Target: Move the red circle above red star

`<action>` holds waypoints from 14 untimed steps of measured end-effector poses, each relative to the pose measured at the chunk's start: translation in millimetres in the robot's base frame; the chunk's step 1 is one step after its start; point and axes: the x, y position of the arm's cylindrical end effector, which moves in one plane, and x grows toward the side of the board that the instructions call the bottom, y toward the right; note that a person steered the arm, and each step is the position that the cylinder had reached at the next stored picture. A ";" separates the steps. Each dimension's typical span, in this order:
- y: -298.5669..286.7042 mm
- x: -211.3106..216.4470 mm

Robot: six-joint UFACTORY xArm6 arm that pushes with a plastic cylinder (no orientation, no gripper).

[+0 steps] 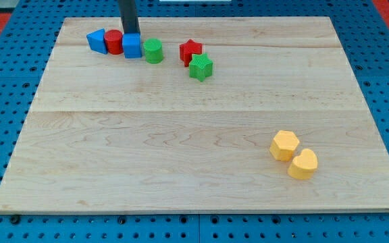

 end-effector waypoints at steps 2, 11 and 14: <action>-25.2 57.1; 72.8 -1.7; 148.8 9.5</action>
